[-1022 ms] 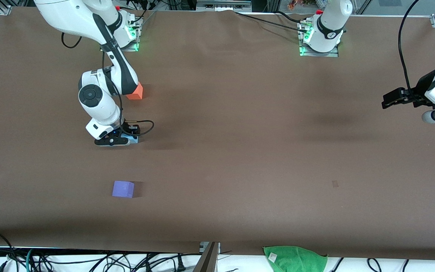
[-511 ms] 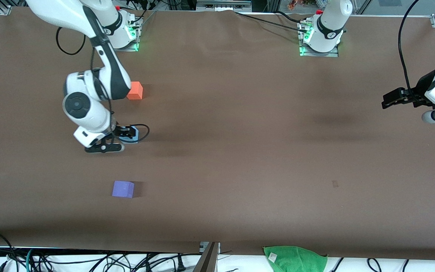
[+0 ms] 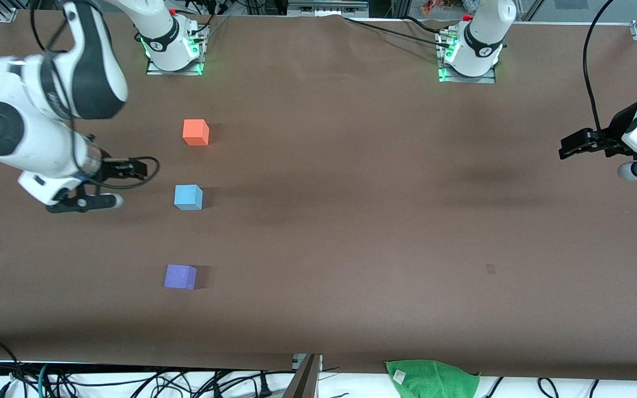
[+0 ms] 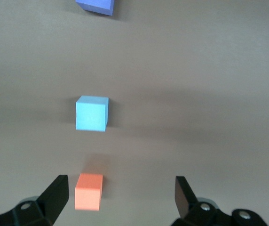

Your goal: Place blue block between orange and purple blocks

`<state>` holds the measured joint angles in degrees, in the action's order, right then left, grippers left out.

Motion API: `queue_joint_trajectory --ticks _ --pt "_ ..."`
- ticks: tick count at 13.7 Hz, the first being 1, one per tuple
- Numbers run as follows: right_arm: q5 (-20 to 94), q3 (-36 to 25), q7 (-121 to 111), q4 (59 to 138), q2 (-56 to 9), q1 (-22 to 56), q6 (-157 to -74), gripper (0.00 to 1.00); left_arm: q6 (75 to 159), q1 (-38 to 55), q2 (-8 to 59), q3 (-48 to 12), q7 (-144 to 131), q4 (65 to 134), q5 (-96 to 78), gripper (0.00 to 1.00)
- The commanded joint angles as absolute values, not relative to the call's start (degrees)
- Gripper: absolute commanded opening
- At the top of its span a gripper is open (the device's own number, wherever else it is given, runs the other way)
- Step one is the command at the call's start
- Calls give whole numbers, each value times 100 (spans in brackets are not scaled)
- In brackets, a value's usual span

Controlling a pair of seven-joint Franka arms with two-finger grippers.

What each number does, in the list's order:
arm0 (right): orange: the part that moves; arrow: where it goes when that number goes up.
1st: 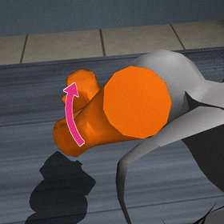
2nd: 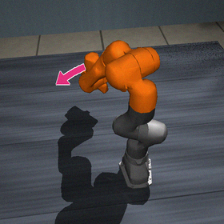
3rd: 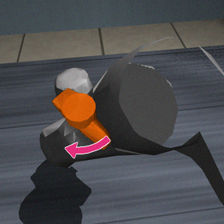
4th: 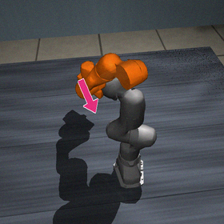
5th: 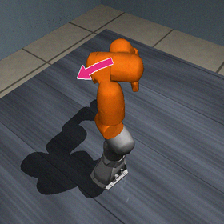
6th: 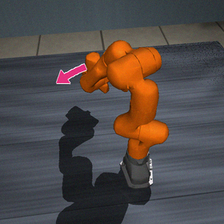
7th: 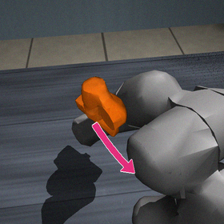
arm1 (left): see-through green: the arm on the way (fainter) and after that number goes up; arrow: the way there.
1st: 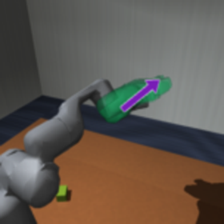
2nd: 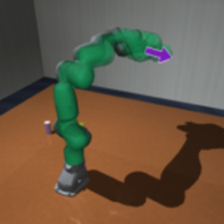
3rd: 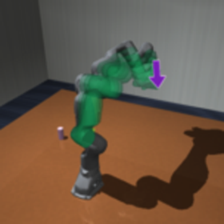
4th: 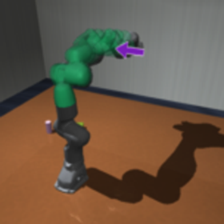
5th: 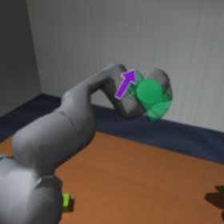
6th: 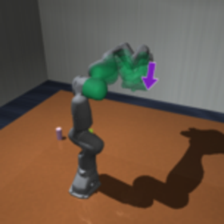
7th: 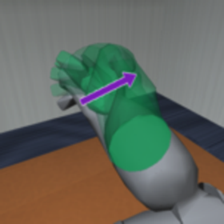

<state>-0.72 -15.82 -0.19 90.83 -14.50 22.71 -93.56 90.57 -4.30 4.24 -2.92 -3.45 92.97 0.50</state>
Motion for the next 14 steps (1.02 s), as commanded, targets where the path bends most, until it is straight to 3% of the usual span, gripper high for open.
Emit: queue_joint_trajectory --ticks 1,3,7,14 --pt "0 -1591 -79 8054 -1565 2259 -8344 100 8983 -413 369 -281 -465 9352 -18 100" --pt "0 -1434 -9 8006 -1294 2084 -8192 100 8904 -404 369 -368 -632 9343 -18 100" --pt "9 -257 422 8436 -661 1196 -8156 100 8772 -396 378 -571 -1125 9352 -9 100" --pt "-26 -246 334 8719 52 721 -8174 100 8789 -396 387 -580 -1125 9352 9 100"
